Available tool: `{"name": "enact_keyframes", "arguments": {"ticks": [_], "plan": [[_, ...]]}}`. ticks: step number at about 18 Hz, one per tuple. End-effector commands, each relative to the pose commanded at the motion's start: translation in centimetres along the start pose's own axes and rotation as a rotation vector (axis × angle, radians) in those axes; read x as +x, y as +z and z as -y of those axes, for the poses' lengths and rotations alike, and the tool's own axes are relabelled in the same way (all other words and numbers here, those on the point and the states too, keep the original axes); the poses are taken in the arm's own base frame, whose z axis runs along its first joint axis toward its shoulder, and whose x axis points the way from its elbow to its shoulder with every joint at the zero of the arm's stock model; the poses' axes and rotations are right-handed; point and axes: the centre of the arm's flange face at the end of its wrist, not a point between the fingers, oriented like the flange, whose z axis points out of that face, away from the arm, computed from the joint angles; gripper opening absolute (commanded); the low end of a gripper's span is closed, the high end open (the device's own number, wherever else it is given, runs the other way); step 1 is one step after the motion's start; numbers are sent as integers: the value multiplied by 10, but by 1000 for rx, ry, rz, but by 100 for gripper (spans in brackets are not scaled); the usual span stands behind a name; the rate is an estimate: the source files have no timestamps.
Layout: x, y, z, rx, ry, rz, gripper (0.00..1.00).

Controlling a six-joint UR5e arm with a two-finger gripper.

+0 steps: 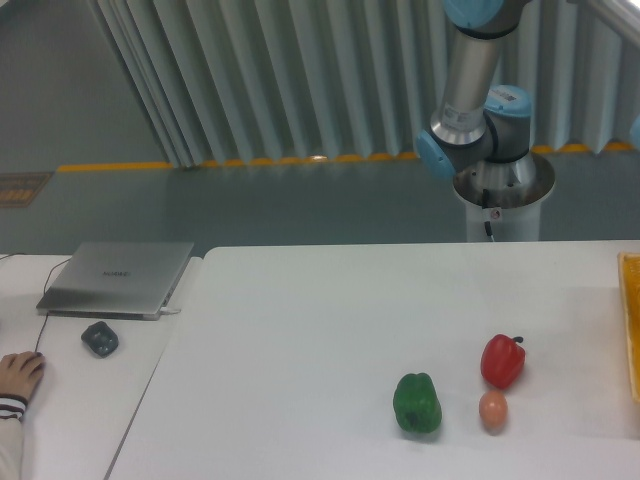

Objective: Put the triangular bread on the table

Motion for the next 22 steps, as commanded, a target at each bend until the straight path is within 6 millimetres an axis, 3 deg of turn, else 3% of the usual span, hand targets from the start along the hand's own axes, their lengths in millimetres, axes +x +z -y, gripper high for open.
{"name": "enact_keyframes", "arguments": {"ticks": [4,8,13,17,22], "plan": [[4,-21,10,13,-49,2,32],[10,-55,23,41,-131,16,32],[9,-76,45,34,-284,32,32],[-20,-72,72,126,-452,130,32],[-31,-76,84,178,-619,188,32]]}}
